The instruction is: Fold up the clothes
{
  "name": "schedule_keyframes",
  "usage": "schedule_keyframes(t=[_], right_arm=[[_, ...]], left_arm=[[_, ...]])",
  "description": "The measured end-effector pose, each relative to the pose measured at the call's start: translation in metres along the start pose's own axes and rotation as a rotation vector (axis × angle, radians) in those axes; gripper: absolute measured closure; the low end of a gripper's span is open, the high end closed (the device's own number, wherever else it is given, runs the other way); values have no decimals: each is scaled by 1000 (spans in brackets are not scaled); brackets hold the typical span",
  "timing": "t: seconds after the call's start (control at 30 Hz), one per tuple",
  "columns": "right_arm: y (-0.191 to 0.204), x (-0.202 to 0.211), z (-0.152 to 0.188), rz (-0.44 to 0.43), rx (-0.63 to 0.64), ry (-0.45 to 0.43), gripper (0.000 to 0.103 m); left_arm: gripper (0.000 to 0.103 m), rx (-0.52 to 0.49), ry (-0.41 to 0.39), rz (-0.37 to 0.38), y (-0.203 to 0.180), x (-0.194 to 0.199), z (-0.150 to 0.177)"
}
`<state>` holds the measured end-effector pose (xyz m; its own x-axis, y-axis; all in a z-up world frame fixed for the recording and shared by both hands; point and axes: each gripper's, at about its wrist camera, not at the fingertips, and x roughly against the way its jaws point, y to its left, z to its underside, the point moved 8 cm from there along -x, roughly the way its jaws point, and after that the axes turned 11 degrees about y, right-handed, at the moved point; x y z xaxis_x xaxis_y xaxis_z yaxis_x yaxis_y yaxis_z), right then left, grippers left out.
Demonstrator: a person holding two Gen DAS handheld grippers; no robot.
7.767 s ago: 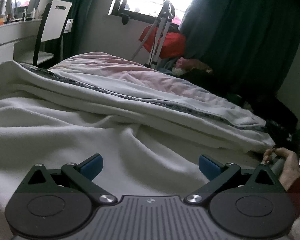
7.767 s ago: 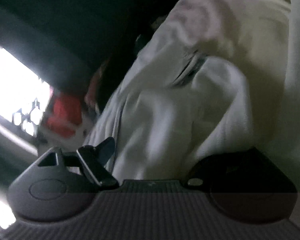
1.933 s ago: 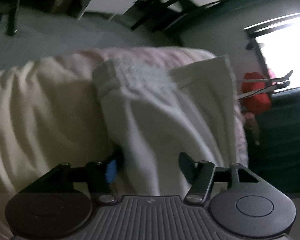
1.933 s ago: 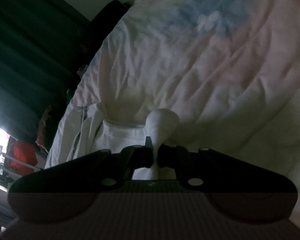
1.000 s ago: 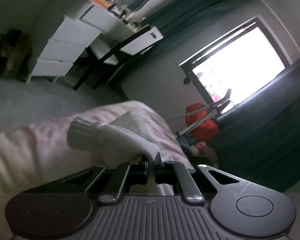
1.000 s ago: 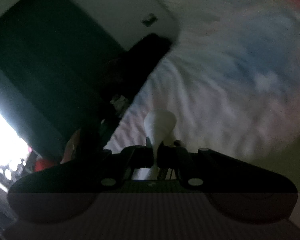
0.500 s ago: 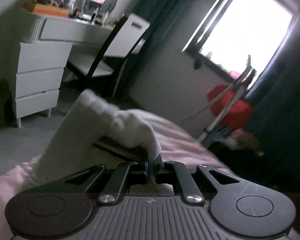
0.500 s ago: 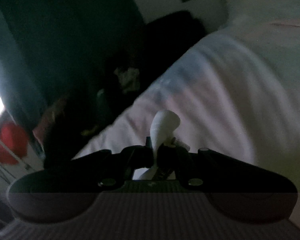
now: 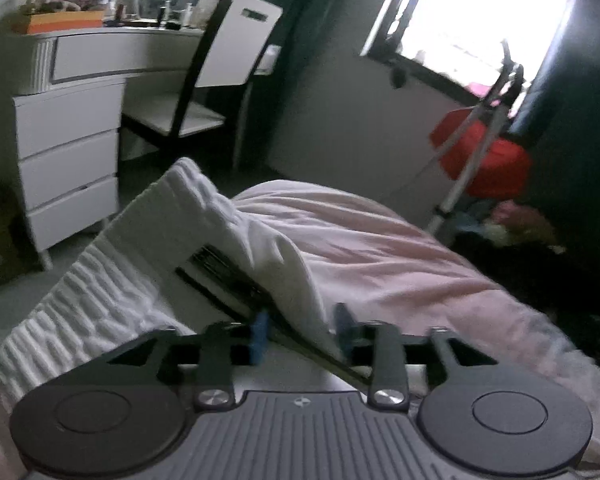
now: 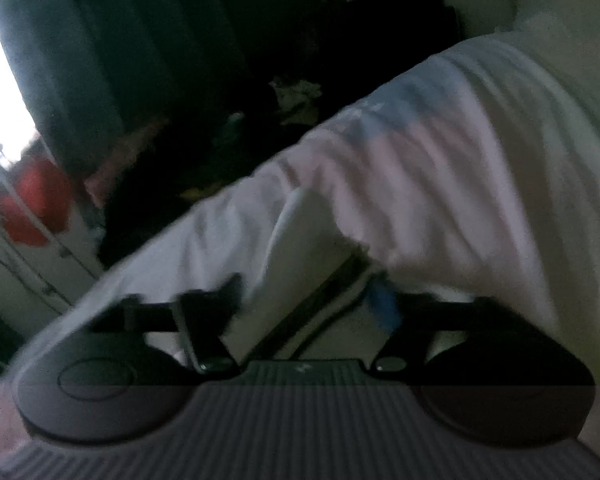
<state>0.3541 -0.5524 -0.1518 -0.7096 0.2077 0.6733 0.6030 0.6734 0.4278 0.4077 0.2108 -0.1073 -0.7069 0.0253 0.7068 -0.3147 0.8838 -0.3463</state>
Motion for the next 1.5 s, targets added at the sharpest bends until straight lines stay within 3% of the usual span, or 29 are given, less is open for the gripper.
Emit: schedule_keyframes(t=[0.13, 0.27, 0.37, 0.53, 0.6, 0.67, 0.77, 0.93, 1.1, 1.2, 1.27, 1.33, 1.37, 1.43, 1.5], right_arm=[[-13, 58, 29, -129, -123, -11, 26], [-53, 101, 71, -340, -418, 23, 24], [-77, 127, 107, -436, -552, 49, 24], [-87, 149, 131, -474, -596, 138, 25], [-87, 153, 136, -489, -614, 168, 25], [-82, 152, 135, -516, -588, 175, 25], [-81, 138, 136, -553, -570, 195, 25], [-77, 91, 138, -519, -557, 240, 33], [-72, 52, 126, -465, -541, 199, 35], [-64, 43, 114, -423, -485, 106, 35], [-58, 37, 102, -379, -437, 45, 38], [-61, 30, 94, -339, -450, 7, 60], [-67, 27, 93, -339, -486, 0, 77], [-77, 21, 91, -343, -552, -17, 84], [-76, 23, 91, -338, -529, -35, 87]], left_arm=[[21, 49, -22, 57, 6, 41, 20], [21, 240, 24, 188, 28, 82, 51], [21, 382, 103, 211, 53, 106, 79], [19, 531, 208, 194, 98, 126, 106], [20, 643, 251, 237, 116, 123, 116], [20, 693, 248, 261, 123, 117, 120], [21, 645, 219, 296, 111, 102, 113], [23, 544, 175, 346, 88, 68, 94], [24, 617, 128, 339, 93, 27, 74], [35, 663, 107, 321, 97, 7, 65], [49, 688, 93, 306, 98, 1, 63], [62, 701, 87, 290, 99, 1, 62], [71, 710, 84, 285, 100, 3, 62], [82, 715, 73, 280, 103, 6, 62], [86, 703, 62, 273, 106, 12, 62]])
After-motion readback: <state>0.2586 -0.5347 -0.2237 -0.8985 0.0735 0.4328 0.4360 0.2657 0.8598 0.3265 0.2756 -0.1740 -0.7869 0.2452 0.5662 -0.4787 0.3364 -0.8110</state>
